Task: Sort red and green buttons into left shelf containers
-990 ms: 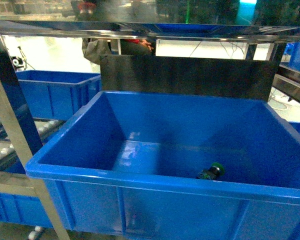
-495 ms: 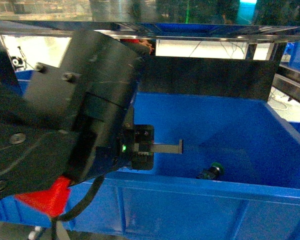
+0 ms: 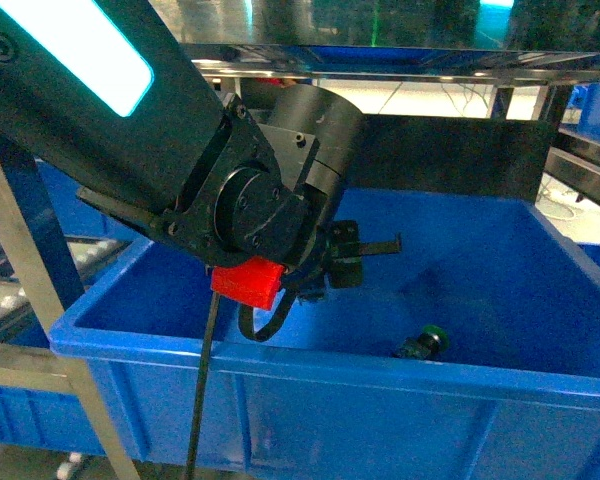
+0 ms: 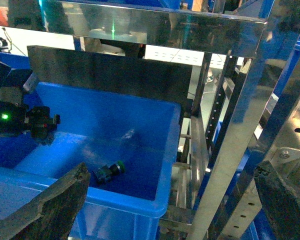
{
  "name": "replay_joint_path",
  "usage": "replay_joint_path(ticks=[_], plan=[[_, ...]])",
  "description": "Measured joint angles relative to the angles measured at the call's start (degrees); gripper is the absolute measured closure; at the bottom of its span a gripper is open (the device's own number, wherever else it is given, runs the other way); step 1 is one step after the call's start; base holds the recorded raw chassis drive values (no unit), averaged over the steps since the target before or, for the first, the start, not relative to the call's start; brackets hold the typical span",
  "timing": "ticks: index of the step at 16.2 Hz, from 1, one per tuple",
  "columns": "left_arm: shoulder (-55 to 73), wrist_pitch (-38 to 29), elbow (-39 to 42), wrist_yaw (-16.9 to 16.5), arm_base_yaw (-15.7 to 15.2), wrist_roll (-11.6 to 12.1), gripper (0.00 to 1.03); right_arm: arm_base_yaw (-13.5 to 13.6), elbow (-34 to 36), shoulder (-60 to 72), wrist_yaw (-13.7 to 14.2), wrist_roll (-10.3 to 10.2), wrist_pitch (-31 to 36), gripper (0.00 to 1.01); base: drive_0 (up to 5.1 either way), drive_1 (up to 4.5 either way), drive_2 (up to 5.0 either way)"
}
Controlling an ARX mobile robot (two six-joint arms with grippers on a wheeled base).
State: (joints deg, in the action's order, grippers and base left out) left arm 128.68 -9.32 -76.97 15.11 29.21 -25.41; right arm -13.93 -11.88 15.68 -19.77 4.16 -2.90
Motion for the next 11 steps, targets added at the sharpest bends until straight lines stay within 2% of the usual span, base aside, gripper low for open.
replay_joint_path(ticks=[2,4,6,7,10,11], plan=[[-1.84,-0.04,3.02,-0.68,0.35,0.68,0.40,0.00,0.00,0.00,0.00,0.00,0.00,0.03,0.0,0.00,0.0],[-4.98,-2.93,7.76,-1.68,0.52,0.98,0.22,0.00,0.00,0.00,0.00,0.00,0.00,0.03,0.0,0.00,0.0],[-9.22,-4.76,12.02,-1.60,1.11,2.93,0.08,0.00,0.00,0.00,0.00,0.00,0.00,0.03,0.0,0.00,0.0],[-12.20,-6.84,14.95,-1.60,1.16,3.67,0.03,0.00,0.00,0.00,0.00,0.00,0.00,0.03,0.0,0.00,0.0],[-22.14,-12.33,25.59,-1.44,1.66,4.96,0.05,0.00,0.00,0.00,0.00,-0.02,-0.02,0.03,0.0,0.00,0.0],[-25.42,-13.94,30.16,-0.33,1.64,6.10,0.05,0.00,0.00,0.00,0.00,0.00,0.00,0.03,0.0,0.00,0.0]])
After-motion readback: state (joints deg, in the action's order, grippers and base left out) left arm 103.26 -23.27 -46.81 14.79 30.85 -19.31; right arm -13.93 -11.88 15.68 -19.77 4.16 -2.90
